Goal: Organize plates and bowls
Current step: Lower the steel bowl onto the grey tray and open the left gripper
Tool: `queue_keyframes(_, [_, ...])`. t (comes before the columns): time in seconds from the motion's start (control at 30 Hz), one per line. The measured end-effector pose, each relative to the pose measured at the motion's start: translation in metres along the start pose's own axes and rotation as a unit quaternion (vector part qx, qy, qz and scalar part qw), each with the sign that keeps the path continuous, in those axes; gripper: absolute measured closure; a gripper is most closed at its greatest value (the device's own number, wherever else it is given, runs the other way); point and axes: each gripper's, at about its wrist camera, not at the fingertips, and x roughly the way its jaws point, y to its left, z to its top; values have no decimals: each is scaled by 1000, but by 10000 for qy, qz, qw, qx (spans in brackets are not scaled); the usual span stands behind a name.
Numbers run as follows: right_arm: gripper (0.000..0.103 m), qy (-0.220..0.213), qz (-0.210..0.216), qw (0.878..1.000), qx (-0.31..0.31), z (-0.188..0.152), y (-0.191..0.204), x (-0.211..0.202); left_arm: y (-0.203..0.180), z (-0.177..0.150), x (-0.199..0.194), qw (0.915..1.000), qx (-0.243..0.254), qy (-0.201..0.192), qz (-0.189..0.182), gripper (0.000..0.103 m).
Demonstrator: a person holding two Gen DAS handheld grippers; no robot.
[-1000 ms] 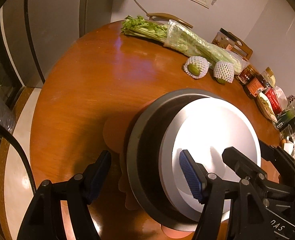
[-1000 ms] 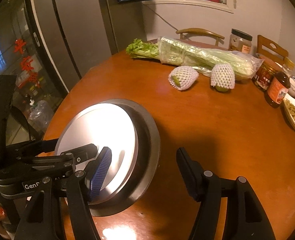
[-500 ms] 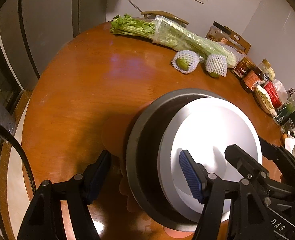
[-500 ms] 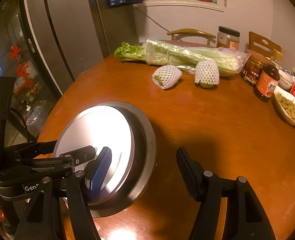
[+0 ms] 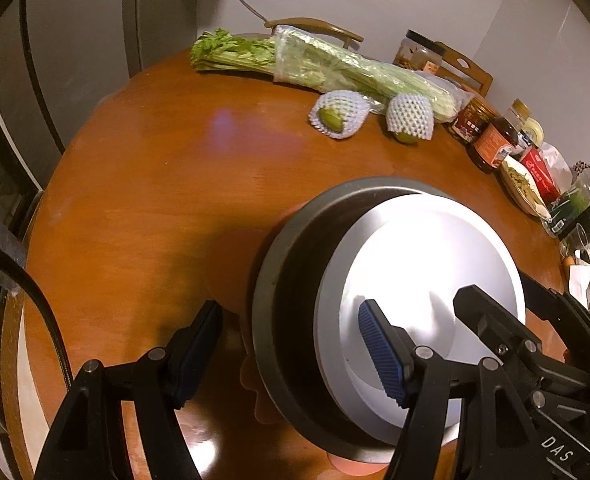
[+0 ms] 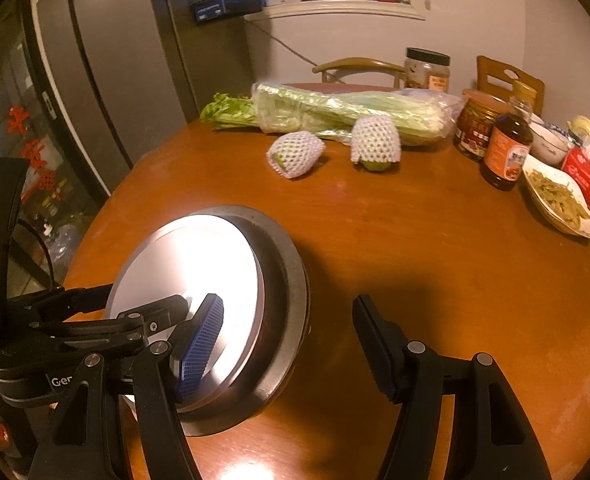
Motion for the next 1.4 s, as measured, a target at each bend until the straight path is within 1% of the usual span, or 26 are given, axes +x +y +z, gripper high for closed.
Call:
queue_keyframes(0.33, [35, -57, -120, 9998, 147, -8, -24, -11, -27, -1, 3, 9998, 196, -3, 15, 33])
queue_keyframes(0.47, [35, -79, -145, 9996, 229, -11, -35, -15, -37, -2, 5, 9997, 250, -3, -64, 33])
queue_keyframes(0.73, [35, -128, -246, 9991, 311, -16, -49, -25, -55, -2, 4, 9991, 398, -38, -103, 33])
queue_keyframes(0.87, [35, -127, -252, 9991, 318, -19, -52, -30, -59, -1, 2, 9990, 398, -87, -161, 33])
queue_keyframes(1.0, [35, -133, -301, 9990, 314, -21, -55, -33, -62, -2, 1, 9989, 443, -106, -141, 33])
queue_keyframes(1.4, [35, -118, -421, 9989, 190, -21, -47, -33, -56, -7, 0, 9989, 437, -100, -149, 33])
